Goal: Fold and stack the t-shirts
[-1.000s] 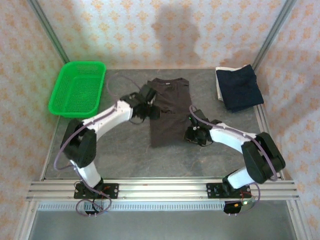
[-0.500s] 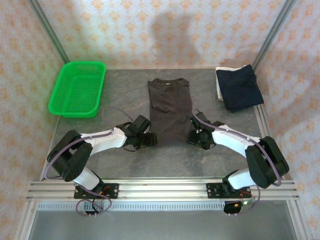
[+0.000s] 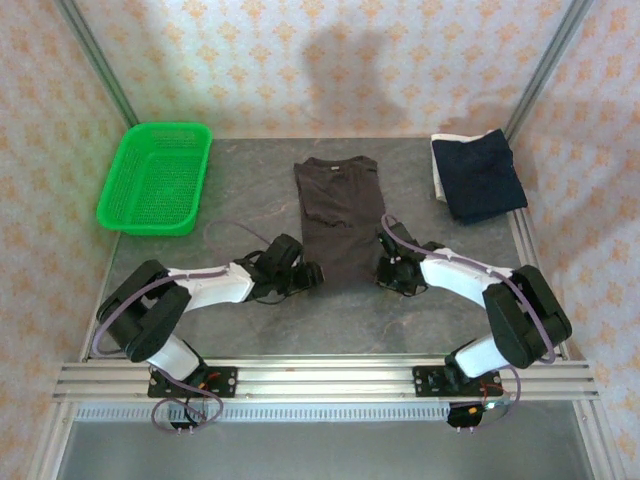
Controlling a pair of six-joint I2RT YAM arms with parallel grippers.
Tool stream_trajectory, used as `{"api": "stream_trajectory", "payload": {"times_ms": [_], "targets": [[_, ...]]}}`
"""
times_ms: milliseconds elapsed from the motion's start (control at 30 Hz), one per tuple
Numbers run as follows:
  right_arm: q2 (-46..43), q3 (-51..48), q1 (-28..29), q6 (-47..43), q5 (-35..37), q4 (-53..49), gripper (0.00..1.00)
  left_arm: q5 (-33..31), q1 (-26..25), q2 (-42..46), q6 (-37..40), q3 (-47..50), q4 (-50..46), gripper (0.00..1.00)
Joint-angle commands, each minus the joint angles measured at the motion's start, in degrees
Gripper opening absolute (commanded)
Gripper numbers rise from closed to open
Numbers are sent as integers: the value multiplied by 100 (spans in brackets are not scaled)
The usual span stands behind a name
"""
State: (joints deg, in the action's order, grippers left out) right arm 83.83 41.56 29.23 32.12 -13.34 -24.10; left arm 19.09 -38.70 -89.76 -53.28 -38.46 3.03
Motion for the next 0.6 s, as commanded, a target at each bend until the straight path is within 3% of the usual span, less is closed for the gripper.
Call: {"api": "stream_trajectory", "payload": {"times_ms": [0,167,300,567], "targets": [[-41,-52,13,63,87,322,17,7,-164,-160,-226,134,468,51],[-172,-104,12,67,127,311,9,-157,-458,-319,-338,114,546,51],[-375,-146,-4,103,283,222,7,-136,-489,-302,-493,350,849,40],[-459,-103,-22,62,130,210,2,-329,-630,-17,-483,409,632,1]]}}
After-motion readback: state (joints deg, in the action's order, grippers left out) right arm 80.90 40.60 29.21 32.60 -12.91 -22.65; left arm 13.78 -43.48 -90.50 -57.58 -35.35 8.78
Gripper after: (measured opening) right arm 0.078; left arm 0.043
